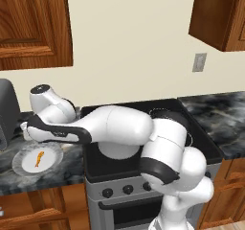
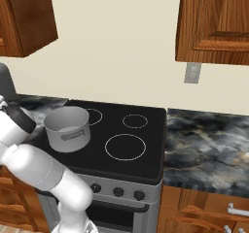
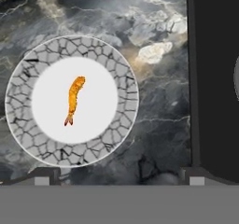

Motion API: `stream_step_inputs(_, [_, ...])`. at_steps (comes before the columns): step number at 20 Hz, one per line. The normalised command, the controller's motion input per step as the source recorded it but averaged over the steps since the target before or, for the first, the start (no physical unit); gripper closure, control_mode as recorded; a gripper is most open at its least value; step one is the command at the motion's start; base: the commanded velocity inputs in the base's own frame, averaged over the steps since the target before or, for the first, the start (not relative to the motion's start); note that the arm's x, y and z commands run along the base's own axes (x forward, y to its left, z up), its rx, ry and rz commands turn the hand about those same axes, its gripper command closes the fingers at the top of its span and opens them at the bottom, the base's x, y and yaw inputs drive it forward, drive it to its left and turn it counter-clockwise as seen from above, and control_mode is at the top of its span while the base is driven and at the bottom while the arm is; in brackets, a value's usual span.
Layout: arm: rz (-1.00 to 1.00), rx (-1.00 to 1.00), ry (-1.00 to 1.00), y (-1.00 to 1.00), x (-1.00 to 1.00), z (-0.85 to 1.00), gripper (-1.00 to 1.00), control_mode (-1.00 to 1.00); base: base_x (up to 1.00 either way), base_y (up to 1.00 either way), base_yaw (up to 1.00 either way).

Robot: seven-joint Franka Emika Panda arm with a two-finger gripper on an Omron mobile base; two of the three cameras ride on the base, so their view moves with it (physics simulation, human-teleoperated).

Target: Retrieve the frozen meat and place it in the pot on a burner. Then turn the burner on.

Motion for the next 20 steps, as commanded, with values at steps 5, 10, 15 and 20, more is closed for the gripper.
stream_step_inputs(5, [0.00,0.00,0.00,0.20,0.10,-0.10,-1.00,-1.00,0.00,0.00,0.00])
stream_step_inputs(10, [0.00,0.00,0.00,0.16,0.08,-0.13,-1.00,-1.00,0.00,0.00,0.00])
stream_step_inputs(15, [0.00,0.00,0.00,0.18,0.11,-0.13,-1.00,-1.00,0.00,0.00,0.00])
stream_step_inputs(20, [0.00,0.00,0.00,0.00,0.00,-0.18,-1.00,-1.00,0.00,0.00,0.00])
